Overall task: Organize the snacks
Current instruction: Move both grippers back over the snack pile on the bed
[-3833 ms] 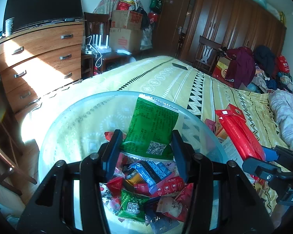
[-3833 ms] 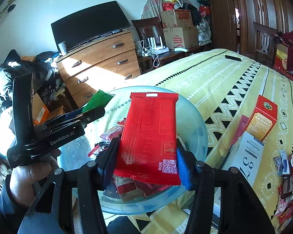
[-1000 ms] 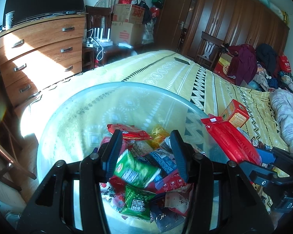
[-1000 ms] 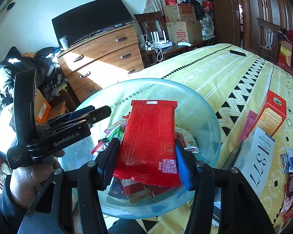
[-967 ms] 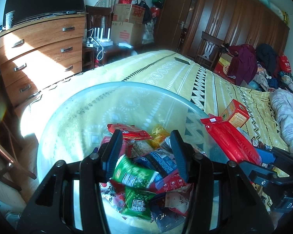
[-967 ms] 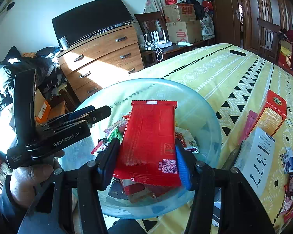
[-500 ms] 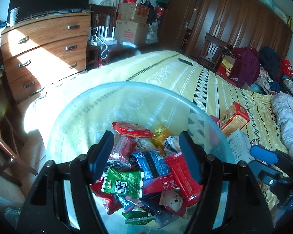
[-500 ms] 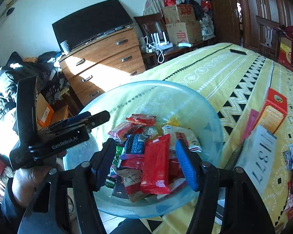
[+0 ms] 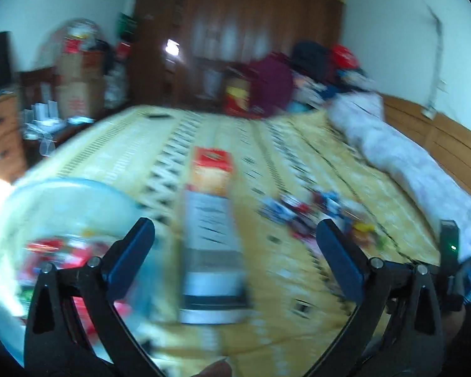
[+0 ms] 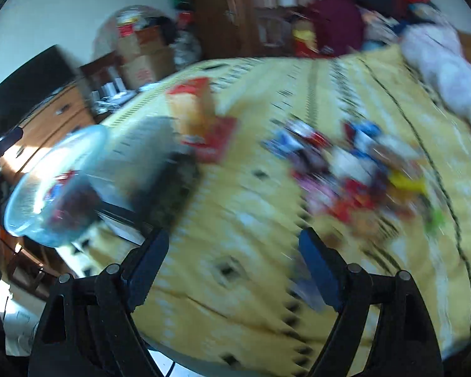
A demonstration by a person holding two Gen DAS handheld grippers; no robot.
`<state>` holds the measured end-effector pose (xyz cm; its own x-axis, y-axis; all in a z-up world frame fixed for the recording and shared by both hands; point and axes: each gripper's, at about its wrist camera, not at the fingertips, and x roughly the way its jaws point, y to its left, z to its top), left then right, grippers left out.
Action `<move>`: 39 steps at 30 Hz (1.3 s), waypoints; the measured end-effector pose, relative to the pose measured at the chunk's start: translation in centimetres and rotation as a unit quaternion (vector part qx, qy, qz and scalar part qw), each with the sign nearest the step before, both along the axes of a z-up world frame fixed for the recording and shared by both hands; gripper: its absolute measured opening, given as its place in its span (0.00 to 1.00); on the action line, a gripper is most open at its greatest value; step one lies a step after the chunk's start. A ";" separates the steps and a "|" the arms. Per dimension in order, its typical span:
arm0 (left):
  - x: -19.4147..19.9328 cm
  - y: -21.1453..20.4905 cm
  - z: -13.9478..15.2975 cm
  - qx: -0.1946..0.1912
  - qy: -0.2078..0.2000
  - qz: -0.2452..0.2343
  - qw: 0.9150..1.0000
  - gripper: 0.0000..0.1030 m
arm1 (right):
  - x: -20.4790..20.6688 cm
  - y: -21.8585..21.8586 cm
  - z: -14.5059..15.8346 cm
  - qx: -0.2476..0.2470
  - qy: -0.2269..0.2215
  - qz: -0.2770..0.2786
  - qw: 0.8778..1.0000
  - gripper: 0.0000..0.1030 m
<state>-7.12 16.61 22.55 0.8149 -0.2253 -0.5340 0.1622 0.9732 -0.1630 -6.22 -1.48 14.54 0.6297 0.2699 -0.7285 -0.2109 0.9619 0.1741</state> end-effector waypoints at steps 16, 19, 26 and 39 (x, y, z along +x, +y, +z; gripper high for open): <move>9.3 -12.6 -18.5 0.055 0.209 -0.041 0.975 1.00 | 2.7 -16.7 -10.7 -0.001 0.064 -0.110 0.992 0.86; 10.4 -12.2 -20.3 0.045 0.221 -0.010 0.974 1.00 | 4.3 -17.2 -11.9 -0.003 0.060 -0.107 0.992 0.86; 10.3 -13.7 -21.8 0.099 0.192 0.003 0.976 1.00 | 5.7 -16.7 -14.1 -0.019 0.038 -0.084 0.996 1.00; 10.3 -13.8 -22.2 0.114 0.178 0.009 0.977 1.00 | 6.0 -15.9 -14.8 -0.046 0.022 -0.078 0.996 1.00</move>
<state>3.22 2.85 0.38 0.5706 -0.0547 -0.8194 0.1167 0.9930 0.0150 -0.19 -17.41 -0.29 0.6252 0.1022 -0.7738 -0.0522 0.9946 0.0892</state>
